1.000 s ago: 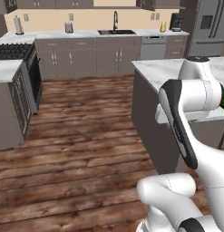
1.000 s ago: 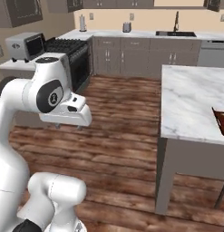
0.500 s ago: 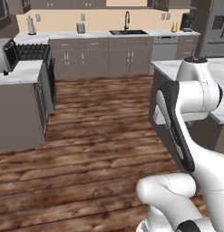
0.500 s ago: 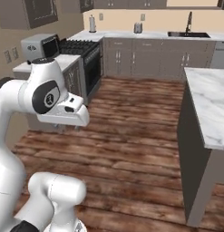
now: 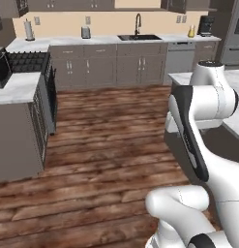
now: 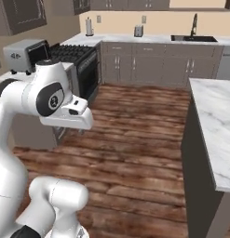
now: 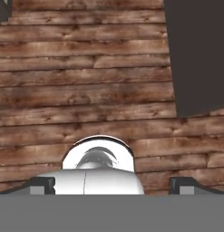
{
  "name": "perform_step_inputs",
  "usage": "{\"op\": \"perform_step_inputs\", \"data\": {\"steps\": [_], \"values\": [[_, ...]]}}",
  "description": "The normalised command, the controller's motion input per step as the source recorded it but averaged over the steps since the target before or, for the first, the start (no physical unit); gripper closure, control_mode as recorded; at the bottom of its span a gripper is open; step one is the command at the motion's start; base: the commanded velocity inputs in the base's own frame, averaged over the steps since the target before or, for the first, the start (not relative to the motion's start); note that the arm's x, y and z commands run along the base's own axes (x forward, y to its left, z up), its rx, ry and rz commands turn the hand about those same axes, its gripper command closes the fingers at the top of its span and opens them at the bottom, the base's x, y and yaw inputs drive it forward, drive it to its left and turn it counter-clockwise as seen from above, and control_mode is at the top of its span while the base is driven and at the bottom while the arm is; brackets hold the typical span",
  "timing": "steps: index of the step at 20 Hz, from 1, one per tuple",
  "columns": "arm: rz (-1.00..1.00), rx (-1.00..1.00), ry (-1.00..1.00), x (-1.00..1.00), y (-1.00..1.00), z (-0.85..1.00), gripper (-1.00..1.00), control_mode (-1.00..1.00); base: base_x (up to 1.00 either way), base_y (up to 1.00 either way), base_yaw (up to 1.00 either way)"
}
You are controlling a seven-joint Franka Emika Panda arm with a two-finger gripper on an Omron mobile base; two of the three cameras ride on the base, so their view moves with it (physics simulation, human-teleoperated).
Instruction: There is a tray on the dining counter. Grab the cup, mug, and pitcher and place them on the tray. The pitcher may be placed next to the tray if it cannot fit the tray.
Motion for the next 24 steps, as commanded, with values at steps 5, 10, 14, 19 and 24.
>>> {"op": "perform_step_inputs", "data": {"steps": [5,10,14,19,24], "values": [[0.00,0.00,0.00,0.00,0.00,0.00,-1.00,1.00,0.76,0.01,0.00],[0.00,0.00,0.00,0.00,0.00,0.00,-1.00,1.00,0.78,0.01,0.00],[0.00,0.00,0.00,0.00,0.00,0.00,-1.00,1.00,0.83,0.13,0.00],[0.00,0.00,0.00,0.00,0.00,0.00,-1.00,1.00,0.84,0.23,0.00],[0.00,0.00,0.00,0.00,0.00,0.00,-1.00,1.00,0.83,0.28,0.00]]}}
